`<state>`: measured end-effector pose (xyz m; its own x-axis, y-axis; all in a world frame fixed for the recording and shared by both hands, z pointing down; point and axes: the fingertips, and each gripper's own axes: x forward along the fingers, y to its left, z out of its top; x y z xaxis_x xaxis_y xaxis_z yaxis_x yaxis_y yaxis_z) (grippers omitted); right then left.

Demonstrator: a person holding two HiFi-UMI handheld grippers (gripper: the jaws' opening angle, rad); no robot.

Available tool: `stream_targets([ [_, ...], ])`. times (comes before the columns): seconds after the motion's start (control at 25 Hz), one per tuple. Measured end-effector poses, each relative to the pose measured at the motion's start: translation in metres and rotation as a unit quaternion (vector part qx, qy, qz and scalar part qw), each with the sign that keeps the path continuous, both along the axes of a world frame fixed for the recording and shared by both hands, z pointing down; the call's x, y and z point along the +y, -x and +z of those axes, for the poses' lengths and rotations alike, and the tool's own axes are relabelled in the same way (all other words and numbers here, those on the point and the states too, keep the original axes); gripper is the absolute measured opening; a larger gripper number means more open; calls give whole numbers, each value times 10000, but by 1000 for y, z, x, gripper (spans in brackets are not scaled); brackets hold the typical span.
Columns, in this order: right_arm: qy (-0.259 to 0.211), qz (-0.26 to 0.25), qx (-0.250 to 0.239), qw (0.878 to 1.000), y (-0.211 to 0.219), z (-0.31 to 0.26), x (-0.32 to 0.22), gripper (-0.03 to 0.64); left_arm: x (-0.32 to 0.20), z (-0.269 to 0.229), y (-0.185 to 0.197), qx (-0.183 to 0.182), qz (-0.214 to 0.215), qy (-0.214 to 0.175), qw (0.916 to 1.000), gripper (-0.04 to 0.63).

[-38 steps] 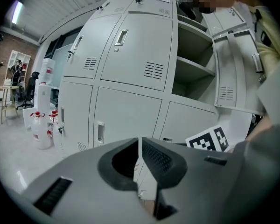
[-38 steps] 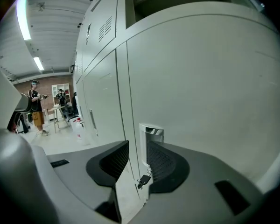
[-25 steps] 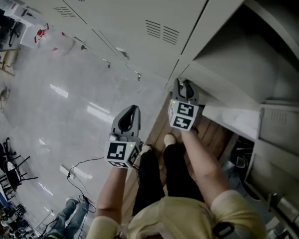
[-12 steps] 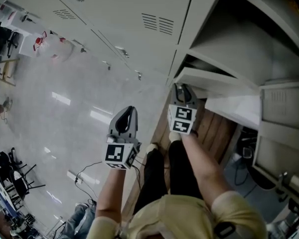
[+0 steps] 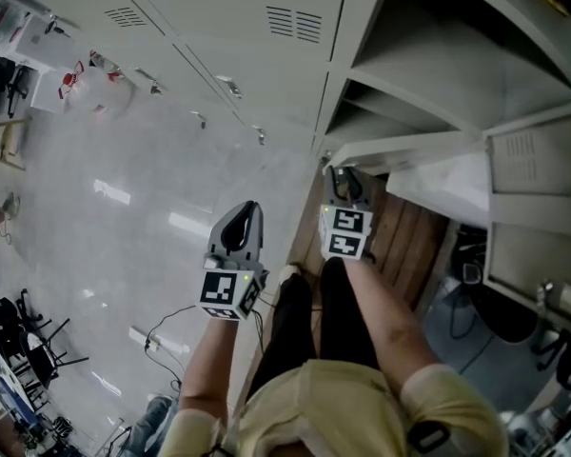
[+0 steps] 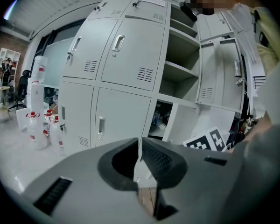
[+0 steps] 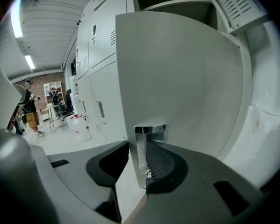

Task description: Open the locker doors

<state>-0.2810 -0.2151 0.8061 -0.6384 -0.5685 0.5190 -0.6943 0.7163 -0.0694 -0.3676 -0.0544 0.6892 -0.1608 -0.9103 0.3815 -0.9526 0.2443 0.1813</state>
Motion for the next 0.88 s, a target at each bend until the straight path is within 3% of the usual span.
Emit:
stream_targets([
  [0.88, 281, 467, 182, 9983, -98, 5, 58, 114, 11, -15, -64, -62, 1128, 68, 9936, 6],
])
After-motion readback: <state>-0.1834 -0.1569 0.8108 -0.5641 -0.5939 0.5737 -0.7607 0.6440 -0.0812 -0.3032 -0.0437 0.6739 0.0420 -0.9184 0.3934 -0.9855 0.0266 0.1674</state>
